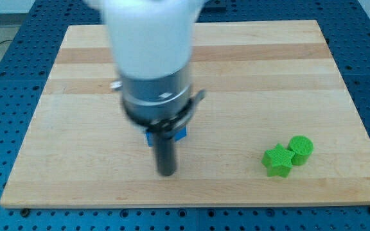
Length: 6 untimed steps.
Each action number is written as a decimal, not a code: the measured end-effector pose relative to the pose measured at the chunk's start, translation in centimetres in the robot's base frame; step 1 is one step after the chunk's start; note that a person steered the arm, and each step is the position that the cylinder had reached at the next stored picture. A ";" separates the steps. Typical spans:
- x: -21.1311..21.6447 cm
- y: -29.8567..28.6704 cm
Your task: Slightly move the blue blocks to the right
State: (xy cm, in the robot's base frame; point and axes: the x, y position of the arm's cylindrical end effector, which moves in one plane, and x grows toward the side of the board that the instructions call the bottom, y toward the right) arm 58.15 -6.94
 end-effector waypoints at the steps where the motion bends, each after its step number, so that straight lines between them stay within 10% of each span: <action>1: -1.9 -6.7; 6: -5.4 3.0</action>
